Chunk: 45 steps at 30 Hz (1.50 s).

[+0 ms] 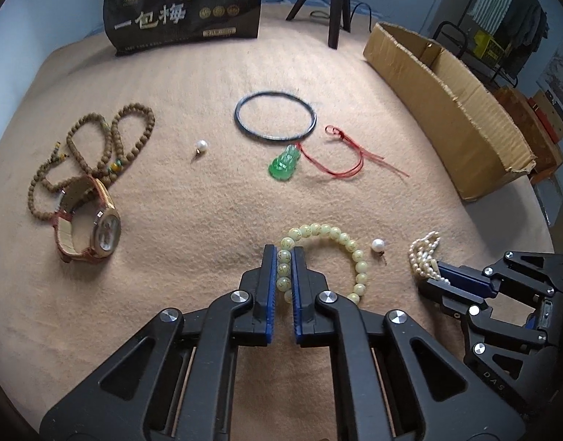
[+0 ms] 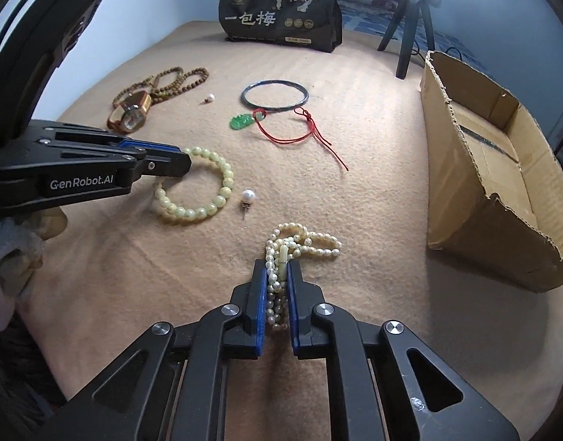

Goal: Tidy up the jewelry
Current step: 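Close left tool on the green bracelet while right tool grasps the pearl necklace, then carry the bracelet in left tool and necklace in right tool over the cardboard box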

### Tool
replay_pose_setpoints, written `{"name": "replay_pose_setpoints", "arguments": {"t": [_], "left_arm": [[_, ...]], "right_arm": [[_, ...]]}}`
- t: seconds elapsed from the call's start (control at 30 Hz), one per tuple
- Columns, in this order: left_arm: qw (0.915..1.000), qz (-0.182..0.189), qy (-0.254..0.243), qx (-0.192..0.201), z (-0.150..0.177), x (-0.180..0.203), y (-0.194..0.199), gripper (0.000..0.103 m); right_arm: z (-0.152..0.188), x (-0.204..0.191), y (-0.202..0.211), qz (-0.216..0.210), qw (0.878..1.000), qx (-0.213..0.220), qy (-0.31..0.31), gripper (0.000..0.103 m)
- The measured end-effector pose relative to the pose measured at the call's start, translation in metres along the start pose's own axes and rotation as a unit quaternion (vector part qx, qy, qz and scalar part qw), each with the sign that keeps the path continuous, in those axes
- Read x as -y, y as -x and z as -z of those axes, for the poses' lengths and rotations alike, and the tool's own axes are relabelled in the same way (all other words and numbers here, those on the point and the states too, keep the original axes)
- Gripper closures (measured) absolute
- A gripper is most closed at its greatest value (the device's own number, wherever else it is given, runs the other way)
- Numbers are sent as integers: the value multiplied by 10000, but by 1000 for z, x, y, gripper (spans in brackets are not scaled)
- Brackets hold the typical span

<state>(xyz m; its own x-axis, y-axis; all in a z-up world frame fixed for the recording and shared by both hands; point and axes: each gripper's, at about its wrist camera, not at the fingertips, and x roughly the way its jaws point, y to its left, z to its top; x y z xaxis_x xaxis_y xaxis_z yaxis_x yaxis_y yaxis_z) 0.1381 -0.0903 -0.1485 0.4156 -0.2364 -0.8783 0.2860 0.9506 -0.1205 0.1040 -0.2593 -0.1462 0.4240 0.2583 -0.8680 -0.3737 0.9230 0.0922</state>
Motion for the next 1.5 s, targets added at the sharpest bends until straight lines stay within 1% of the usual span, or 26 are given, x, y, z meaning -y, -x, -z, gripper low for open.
{"name": "replay_pose_setpoints", "arguments": {"t": [0.1, 0.27, 0.47, 0.7, 0.9, 1.07, 1.23, 1.37, 1.5], "left_arm": [[9999, -7, 30, 142, -2, 0, 10, 98], [9989, -9, -13, 466, -7, 3, 33, 98], [9976, 31, -10, 696, -14, 6, 49, 98], [9958, 143, 24, 907, -22, 13, 65, 98], [9934, 262, -3, 1114, -31, 23, 78, 98], [9899, 460, 13, 1339, -48, 35, 95, 98], [9853, 737, 9, 1541, -65, 54, 109, 98], [9822, 946, -96, 1622, -80, 79, 110, 98], [9799, 1170, -202, 1601, -96, 103, 101, 98]], "right_arm": [[-1, -2, 9, -20, 9999, 102, 21, 97], [-7, -2, 28, -53, 9993, 358, 5, 97], [-16, 3, 47, -64, 9979, 643, -95, 97], [-27, 18, 77, -167, 9930, 1100, -407, 97], [-41, 24, 109, -179, 9862, 1565, -500, 97], [-52, 37, 133, -30, 9786, 1962, -620, 97], [-59, 61, 151, 212, 9700, 2268, -850, 97], [-60, 82, 153, 442, 9663, 2320, -1028, 97], [-57, 108, 152, 719, 9627, 2303, -1223, 97]]}}
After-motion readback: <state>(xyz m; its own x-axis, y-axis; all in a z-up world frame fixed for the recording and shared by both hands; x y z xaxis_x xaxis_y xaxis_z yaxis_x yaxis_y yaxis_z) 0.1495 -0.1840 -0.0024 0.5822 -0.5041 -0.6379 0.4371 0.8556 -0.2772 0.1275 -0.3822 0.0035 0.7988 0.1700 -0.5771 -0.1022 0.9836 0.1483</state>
